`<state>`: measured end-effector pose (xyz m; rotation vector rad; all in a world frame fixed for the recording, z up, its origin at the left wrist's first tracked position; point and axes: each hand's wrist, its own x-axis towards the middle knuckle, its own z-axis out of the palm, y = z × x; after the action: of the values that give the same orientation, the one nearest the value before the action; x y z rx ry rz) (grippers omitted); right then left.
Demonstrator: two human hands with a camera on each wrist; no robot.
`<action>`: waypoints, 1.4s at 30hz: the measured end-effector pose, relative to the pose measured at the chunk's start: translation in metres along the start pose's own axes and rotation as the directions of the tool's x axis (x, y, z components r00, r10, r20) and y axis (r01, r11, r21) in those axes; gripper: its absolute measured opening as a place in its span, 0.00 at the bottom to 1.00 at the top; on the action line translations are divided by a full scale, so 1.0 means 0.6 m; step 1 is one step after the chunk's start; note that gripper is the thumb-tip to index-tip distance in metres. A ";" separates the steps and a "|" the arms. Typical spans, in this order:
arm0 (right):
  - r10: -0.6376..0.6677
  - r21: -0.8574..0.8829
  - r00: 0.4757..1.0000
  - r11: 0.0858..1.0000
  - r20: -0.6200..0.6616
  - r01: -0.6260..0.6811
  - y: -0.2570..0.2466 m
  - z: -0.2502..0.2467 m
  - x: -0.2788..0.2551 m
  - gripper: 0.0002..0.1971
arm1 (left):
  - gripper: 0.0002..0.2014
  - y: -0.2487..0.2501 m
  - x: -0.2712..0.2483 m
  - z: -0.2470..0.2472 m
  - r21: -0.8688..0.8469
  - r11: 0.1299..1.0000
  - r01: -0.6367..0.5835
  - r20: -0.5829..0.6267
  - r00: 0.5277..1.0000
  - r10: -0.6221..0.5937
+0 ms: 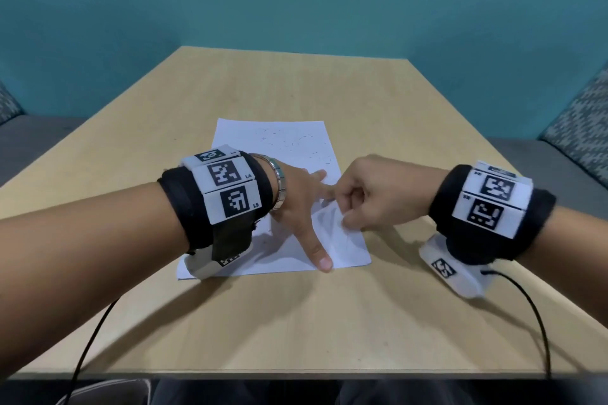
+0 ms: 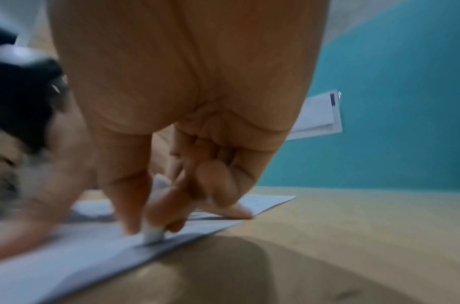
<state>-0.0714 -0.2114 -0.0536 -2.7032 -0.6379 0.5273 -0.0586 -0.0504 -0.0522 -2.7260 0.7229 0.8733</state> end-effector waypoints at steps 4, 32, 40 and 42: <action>-0.033 0.037 0.996 0.999 0.084 0.030 -0.008 0.011 -0.010 0.10 | 0.57 -0.001 0.001 0.000 -0.006 1.000 -0.030 -0.008 1.000 0.030; 0.013 0.015 0.998 1.000 0.054 -0.014 0.010 -0.004 -0.005 0.08 | 0.60 0.006 0.001 -0.008 -0.085 0.996 -0.039 -0.030 0.999 0.037; 0.006 0.018 0.997 1.000 0.079 -0.007 0.004 0.001 -0.009 0.07 | 0.58 0.010 0.000 -0.008 -0.057 0.998 0.029 -0.018 0.999 -0.030; 0.030 -0.007 1.000 1.000 -0.001 -0.030 0.011 -0.009 0.002 0.06 | 0.60 0.011 0.001 -0.009 -0.051 0.999 0.018 -0.016 1.000 -0.019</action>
<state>-0.0658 -0.2179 -0.0517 -2.7231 -0.6008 0.5330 -0.0589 -0.0581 -0.0480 -2.7827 0.6862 0.8778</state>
